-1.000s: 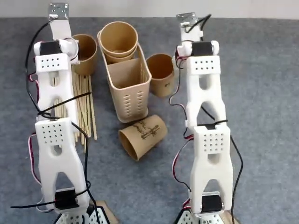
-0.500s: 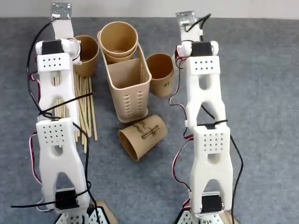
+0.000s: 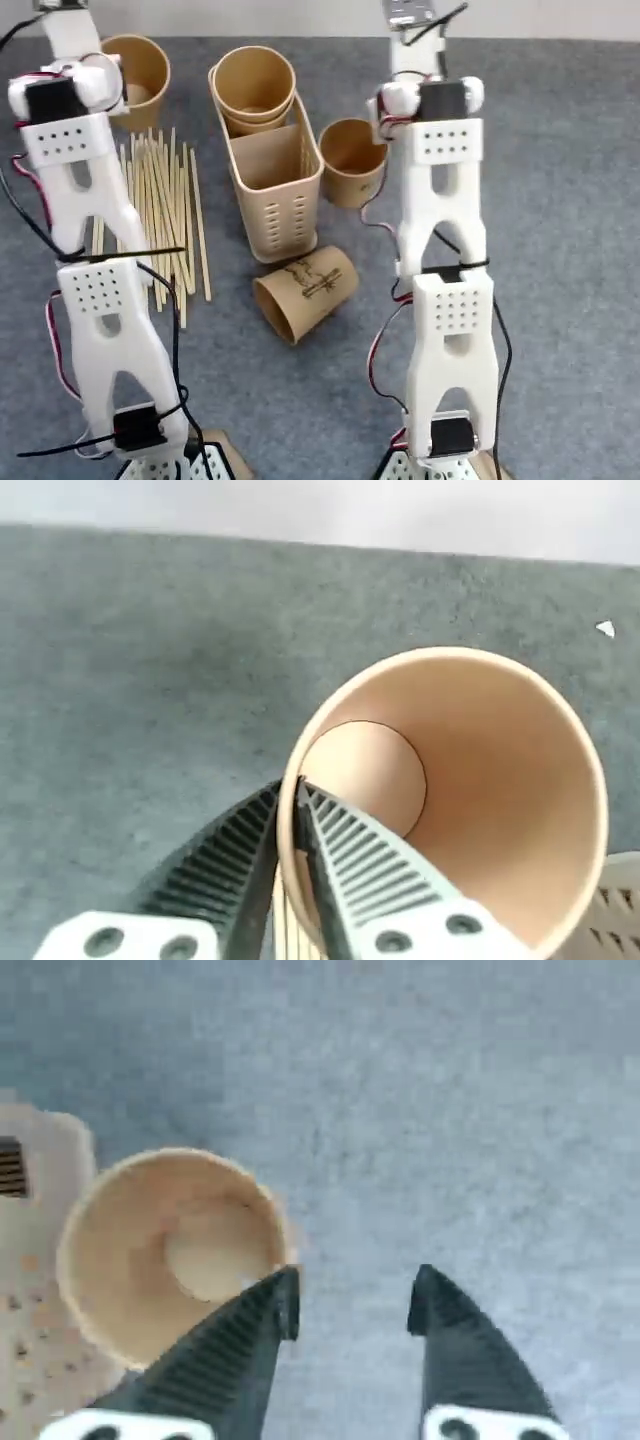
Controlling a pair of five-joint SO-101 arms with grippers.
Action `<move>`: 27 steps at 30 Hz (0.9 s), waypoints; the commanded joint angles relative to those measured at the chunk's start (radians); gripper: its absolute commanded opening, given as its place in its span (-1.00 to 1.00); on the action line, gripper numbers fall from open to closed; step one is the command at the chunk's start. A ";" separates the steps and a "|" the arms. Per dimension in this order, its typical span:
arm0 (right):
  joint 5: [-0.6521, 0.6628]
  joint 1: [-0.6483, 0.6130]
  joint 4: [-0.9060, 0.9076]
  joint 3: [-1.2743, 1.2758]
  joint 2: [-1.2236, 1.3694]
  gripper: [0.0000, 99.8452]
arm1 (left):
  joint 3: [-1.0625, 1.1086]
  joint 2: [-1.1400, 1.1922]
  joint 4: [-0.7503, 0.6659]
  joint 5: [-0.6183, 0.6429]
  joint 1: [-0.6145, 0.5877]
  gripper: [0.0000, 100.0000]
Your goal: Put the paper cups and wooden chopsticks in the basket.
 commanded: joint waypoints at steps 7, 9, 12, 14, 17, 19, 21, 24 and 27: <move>0.008 -0.067 0.005 -0.019 0.085 -0.60 | -0.058 -0.206 0.025 -0.009 -0.031 -0.98; 0.009 -0.059 0.013 -0.019 0.097 -0.60 | -0.058 -0.226 0.040 -0.009 -0.030 -0.98; 0.009 -0.056 0.015 -0.019 0.101 -0.61 | -0.061 -0.248 0.049 -0.009 -0.027 -0.98; 0.009 -0.054 0.022 -0.019 0.104 -0.68 | -0.058 -0.263 0.066 -0.009 -0.016 -0.98; 0.009 -0.051 -0.007 0.008 0.119 -0.96 | -0.059 -0.283 0.118 -0.009 0.010 -0.98; 0.009 -0.044 -0.018 0.054 0.165 -0.98 | -0.058 -0.302 0.152 -0.009 0.036 -0.98; 0.009 -0.035 -0.024 0.071 0.203 -0.99 | -0.056 -0.323 0.195 -0.008 0.073 -0.98; 0.008 -0.016 -0.013 0.015 0.231 -0.99 | -0.056 -0.358 0.218 -0.008 0.108 -0.98; 0.003 0.025 0.007 -0.077 0.219 -0.99 | -0.056 -0.403 0.219 -0.008 0.136 -0.99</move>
